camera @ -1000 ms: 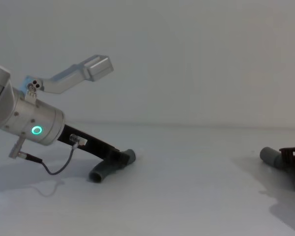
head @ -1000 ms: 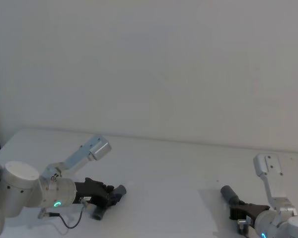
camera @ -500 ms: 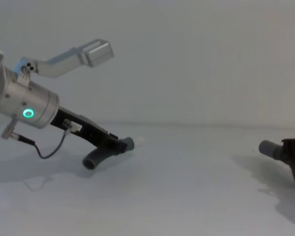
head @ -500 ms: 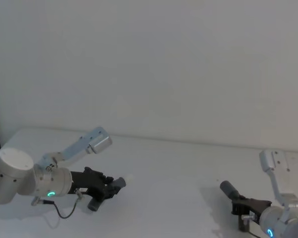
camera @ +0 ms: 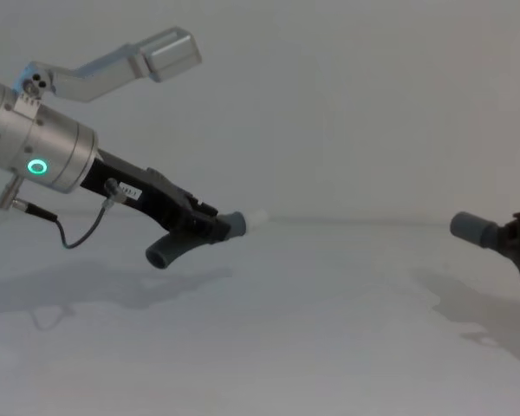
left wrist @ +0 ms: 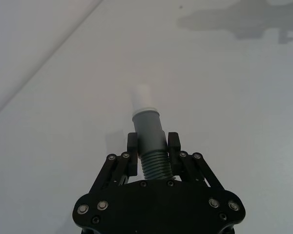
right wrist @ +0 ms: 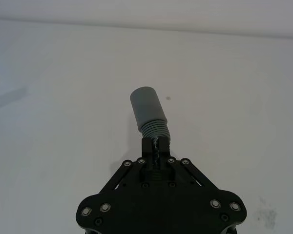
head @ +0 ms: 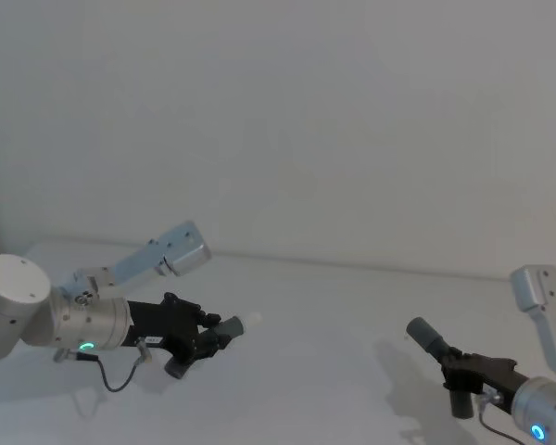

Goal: Use both hands to pick up one end of the pipe from the table, align the ends, and insert them.

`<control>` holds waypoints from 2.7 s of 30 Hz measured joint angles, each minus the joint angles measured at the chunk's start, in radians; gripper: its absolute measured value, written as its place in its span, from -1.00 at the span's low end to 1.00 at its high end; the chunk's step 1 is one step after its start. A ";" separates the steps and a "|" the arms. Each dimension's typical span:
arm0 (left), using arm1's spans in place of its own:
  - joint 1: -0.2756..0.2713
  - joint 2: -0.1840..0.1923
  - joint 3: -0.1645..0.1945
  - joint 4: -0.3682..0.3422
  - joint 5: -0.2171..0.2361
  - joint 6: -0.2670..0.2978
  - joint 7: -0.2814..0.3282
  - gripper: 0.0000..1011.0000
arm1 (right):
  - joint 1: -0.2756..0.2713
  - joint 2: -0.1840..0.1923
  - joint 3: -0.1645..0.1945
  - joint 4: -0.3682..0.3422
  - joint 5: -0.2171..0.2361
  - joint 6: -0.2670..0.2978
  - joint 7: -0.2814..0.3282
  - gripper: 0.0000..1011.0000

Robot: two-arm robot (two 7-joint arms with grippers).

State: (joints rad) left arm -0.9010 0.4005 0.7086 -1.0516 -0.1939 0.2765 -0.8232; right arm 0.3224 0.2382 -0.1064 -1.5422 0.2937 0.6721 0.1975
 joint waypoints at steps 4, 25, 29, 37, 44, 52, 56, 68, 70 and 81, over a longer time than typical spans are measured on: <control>-0.006 0.006 0.004 -0.002 -0.005 -0.029 -0.020 -0.35 | -0.009 0.030 0.001 -0.008 0.014 -0.029 0.056 -0.88; -0.067 0.013 0.024 0.043 -0.044 -0.210 -0.155 -0.35 | -0.038 0.206 -0.021 0.001 0.088 -0.266 0.407 -0.90; -0.084 0.008 0.029 0.061 -0.052 -0.238 -0.186 -0.35 | -0.039 0.233 -0.027 0.012 0.101 -0.323 0.475 -0.90; -0.117 -0.002 0.041 0.096 -0.066 -0.281 -0.245 -0.35 | -0.037 0.275 -0.037 0.038 0.127 -0.437 0.602 -0.90; -0.151 -0.012 0.054 0.127 -0.081 -0.318 -0.310 -0.35 | -0.035 0.304 -0.044 0.056 0.148 -0.534 0.695 -0.90; -0.181 -0.024 0.066 0.158 -0.097 -0.351 -0.376 -0.35 | -0.035 0.319 -0.050 0.059 0.160 -0.584 0.734 -0.90; -0.192 -0.029 0.072 0.169 -0.104 -0.364 -0.404 -0.35 | -0.035 0.323 -0.052 0.059 0.161 -0.594 0.737 -0.90; -0.224 -0.044 0.094 0.196 -0.127 -0.394 -0.486 -0.35 | -0.039 0.328 -0.056 0.049 0.168 -0.625 0.734 -0.90; -0.227 -0.047 0.097 0.200 -0.129 -0.396 -0.495 -0.35 | -0.040 0.329 -0.057 0.047 0.169 -0.631 0.734 -0.90; -0.255 -0.066 0.116 0.234 -0.136 -0.407 -0.537 -0.35 | -0.050 0.333 -0.058 0.032 0.184 -0.655 0.732 -0.90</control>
State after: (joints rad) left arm -1.1560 0.3344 0.8247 -0.8174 -0.3299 -0.1304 -1.3602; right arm 0.2724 0.5711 -0.1646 -1.5101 0.4776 0.0170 0.9292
